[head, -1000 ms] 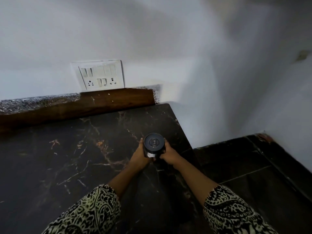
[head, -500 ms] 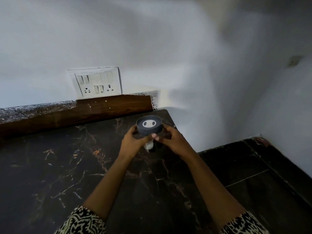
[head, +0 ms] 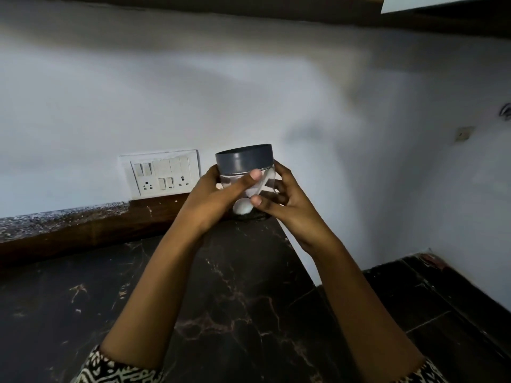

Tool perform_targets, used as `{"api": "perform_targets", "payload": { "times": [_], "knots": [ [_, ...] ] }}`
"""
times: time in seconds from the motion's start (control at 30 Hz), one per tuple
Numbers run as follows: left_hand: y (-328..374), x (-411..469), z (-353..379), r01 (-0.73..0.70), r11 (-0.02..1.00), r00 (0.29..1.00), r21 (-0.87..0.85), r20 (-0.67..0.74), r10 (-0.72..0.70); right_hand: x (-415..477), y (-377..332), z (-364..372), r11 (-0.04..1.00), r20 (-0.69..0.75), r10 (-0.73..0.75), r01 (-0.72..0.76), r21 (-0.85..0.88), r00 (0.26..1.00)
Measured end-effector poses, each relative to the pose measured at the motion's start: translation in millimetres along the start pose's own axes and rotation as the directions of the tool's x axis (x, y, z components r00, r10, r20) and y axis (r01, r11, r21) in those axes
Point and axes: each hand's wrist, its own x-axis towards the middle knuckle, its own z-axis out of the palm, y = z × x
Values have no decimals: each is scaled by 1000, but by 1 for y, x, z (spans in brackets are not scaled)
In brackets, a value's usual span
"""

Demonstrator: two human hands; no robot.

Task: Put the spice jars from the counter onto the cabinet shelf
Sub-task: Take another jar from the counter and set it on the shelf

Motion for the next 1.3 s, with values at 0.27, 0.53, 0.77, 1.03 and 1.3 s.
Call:
{"api": "perform_targets", "payload": {
  "times": [0.27,0.53,0.77,1.03,1.3],
  "knots": [
    [0,5,-8,-8,999,999,42,-31,9,-3,-13,17,985,-119,-56,36,-166,991],
    [-4,3,-7,54,926,995,-375,95,-20,-6,-24,7,995,36,64,-67,76,997],
    [-6,5,4,171,780,972,-601,233,-34,-15,-31,9,998,-22,41,-39,47,999],
    [-5,3,24,135,784,977,-605,213,-3,-16,-28,9,1000,-173,-12,9,-14,985],
    [-7,11,23,217,646,969,-731,239,-55,-17,-33,-6,993,-117,24,-10,114,993]
  ]
}}
